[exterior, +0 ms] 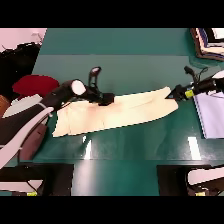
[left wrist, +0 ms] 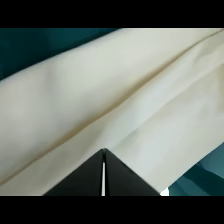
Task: Fold the shirts.
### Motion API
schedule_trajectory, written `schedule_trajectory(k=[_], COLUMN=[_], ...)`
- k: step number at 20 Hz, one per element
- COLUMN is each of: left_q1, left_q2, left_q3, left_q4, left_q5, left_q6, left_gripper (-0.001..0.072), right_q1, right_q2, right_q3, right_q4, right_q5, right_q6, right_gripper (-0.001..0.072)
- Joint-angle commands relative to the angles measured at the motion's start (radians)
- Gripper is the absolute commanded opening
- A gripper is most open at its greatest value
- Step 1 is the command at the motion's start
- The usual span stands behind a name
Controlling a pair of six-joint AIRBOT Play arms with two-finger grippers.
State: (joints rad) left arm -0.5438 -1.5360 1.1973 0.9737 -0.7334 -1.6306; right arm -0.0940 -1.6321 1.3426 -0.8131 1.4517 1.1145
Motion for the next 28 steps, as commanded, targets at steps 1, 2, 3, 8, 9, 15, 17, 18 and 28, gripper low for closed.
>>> schedule_trajectory(k=[1,2,3,8,9,15,17,18,28], left_q1=[-0.053,-0.053,-0.053,-0.053,-0.053,-0.053,-0.049,-0.036,0.43], left_q2=[-0.1,-0.118,-0.127,-0.132,-0.132,-0.132,-0.129,-0.122,0.393], left_q3=[0.066,0.077,0.079,0.078,0.078,0.078,0.079,0.08,0.091], left_q4=[-0.018,-0.024,-0.038,-0.035,-0.035,-0.003,0.051,0.074,0.398], left_q5=[0.008,0.007,0.008,0.019,0.022,0.014,-0.012,-0.045,-0.202], left_q6=[0.0,0.0,0.0,0.0,0.0,0.013,0.012,0.011,0.008], left_gripper=[0.0025,0.0026,0.0025,0.0026,0.0025,0.0025,0.0025,0.0025,0.0026], right_q1=[0.061,0.08,0.097,0.194,0.222,0.371,0.409,0.426,0.887], right_q2=[0.119,0.156,0.188,0.257,0.257,0.256,0.256,0.256,0.135], right_q3=[0.092,0.117,0.137,0.247,0.266,0.327,0.341,0.342,0.342], right_q4=[0.01,0.01,0.01,0.01,0.01,0.013,0.072,0.121,0.226], right_q5=[0.014,0.014,0.014,0.011,0.009,-0.023,-0.052,-0.077,-0.411], right_q6=[0.051,0.064,0.08,0.154,0.164,0.196,0.196,0.195,0.139], right_gripper=[0.0019,0.0019,0.0019,0.0019,0.0019,0.0019,0.0019,0.0019,0.0022])
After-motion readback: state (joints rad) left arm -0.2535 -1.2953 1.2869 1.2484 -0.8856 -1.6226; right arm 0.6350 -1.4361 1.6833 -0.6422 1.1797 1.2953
